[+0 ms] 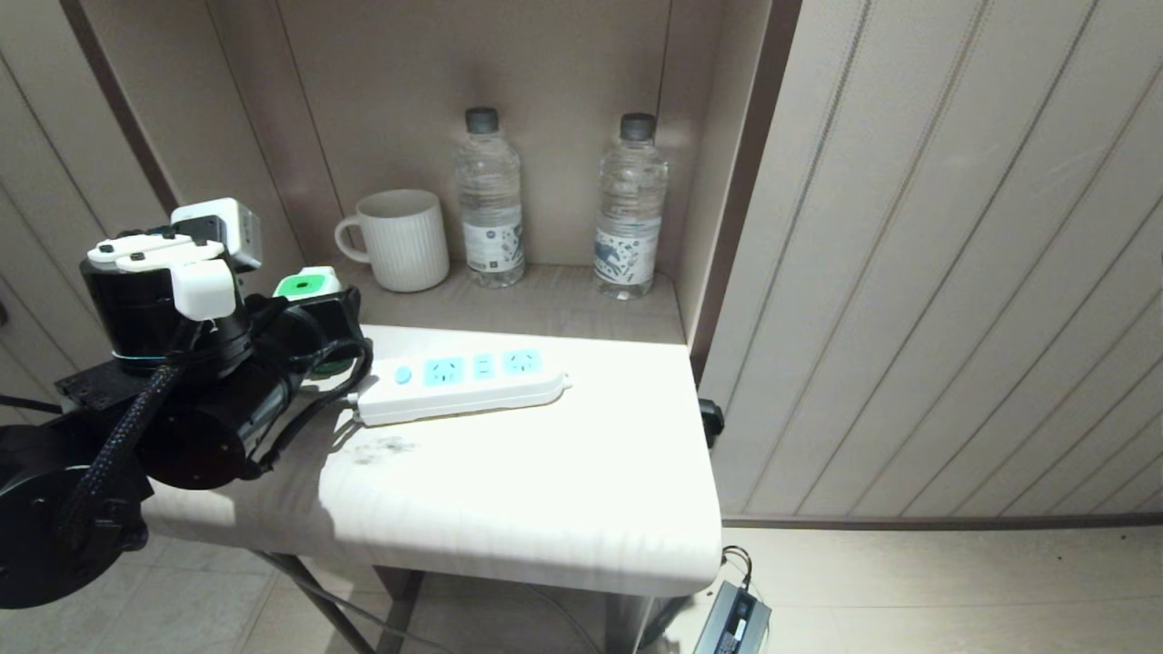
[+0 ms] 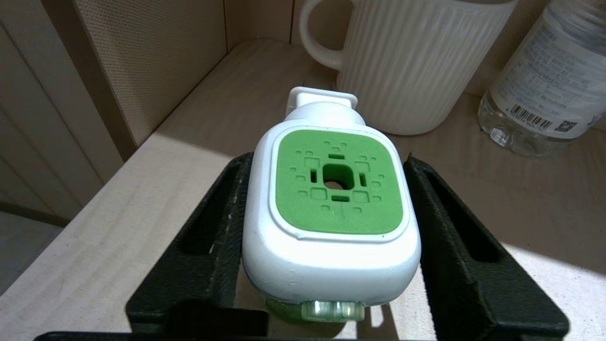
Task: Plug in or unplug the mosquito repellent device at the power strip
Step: Place the mosquito repellent liquid on the table
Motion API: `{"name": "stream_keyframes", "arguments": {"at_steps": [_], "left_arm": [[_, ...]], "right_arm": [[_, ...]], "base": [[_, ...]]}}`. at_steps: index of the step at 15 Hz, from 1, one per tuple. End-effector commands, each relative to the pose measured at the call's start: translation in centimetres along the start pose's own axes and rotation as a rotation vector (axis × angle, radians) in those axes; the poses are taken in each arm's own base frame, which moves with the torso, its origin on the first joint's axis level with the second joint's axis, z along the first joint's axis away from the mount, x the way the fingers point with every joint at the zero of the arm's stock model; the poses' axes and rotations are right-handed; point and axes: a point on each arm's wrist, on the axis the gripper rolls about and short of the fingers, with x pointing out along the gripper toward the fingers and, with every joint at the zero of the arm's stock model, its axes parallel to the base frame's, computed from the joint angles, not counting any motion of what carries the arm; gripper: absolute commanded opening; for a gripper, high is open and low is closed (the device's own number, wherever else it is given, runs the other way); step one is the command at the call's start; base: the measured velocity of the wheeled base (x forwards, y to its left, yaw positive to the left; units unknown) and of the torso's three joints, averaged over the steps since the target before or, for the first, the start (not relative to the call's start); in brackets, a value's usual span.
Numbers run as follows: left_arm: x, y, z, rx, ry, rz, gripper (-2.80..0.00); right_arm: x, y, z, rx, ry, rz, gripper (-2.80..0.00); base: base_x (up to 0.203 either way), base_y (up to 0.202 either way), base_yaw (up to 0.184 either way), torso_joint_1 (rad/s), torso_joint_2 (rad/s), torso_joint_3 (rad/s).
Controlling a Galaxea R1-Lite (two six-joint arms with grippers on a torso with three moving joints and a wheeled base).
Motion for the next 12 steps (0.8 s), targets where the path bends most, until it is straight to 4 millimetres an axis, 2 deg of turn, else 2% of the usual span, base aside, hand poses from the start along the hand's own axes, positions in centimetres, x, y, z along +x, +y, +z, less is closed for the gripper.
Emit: {"name": "stream_keyframes", "arguments": {"at_steps": [1,6,9,12], "left_arm": [[-0.1,0.0,0.1,-0.005,-0.006,0.001,0.00],[-0.5,0.2,0.8,-0.016,-0.027,0.001,0.00],[-1.9,0.8,1.8,-0.022,-0.045,-0.006,0.00],[-5.6,2.5,4.7,-0.047,-0.107,-0.027,0.00]], "right_arm": [[0.0,0.0,0.0,0.000,0.001,0.000,-2.80],[0.0,0.0,0.0,0.000,0.001,0.000,-2.80],[0.0,0.0,0.0,0.000,0.001,0.000,-2.80],[0.0,0.0,0.0,0.000,0.001,0.000,-2.80]], "base": [[0.000,0.000,0.000,0.000,0.00,0.000],[0.000,0.000,0.000,0.000,0.00,0.000],[0.000,0.000,0.000,0.000,0.00,0.000],[0.000,0.000,0.000,0.000,0.00,0.000]]}}
